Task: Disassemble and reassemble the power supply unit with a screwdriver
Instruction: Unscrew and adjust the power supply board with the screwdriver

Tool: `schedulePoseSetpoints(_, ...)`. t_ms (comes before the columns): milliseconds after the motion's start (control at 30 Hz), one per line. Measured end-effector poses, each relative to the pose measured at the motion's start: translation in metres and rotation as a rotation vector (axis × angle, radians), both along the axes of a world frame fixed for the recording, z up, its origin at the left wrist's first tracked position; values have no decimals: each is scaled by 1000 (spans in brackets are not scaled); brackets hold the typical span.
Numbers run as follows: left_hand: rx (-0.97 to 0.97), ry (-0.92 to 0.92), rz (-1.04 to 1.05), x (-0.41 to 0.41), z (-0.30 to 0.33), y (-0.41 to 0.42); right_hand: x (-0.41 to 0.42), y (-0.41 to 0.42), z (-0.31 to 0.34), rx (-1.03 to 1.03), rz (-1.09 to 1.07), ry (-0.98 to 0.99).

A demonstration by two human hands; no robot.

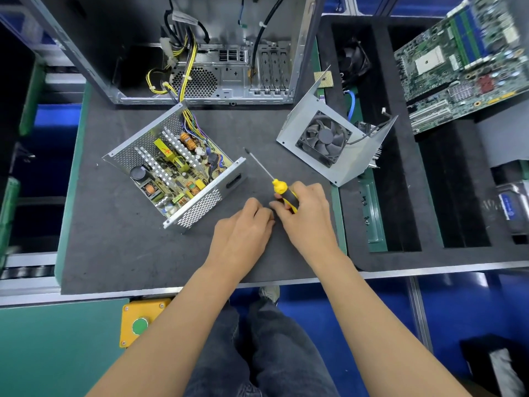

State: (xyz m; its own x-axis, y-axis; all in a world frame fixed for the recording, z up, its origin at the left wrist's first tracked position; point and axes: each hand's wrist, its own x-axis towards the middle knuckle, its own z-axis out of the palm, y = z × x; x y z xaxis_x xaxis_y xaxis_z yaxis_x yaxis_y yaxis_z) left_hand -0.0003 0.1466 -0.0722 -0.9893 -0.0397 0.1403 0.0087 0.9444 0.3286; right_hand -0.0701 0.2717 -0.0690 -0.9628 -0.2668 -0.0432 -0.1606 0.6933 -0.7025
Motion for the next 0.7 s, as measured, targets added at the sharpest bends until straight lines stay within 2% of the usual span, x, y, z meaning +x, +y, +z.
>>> schedulePoseSetpoints(200,6,-32,-14,1,-1,-1,1,-9,-3,-22,14,57)
schedulePoseSetpoints(367,55,-34,91,7,0,-10,2,-12,-3,-16,35,44)
schedulePoseSetpoints(567,74,-107,126,12,-3,-18,-2,-1,8,-325,-293,-98)
schedulePoseSetpoints(700,86,-92,97,11,-3,-20,2,23,8,-289,-340,-130)
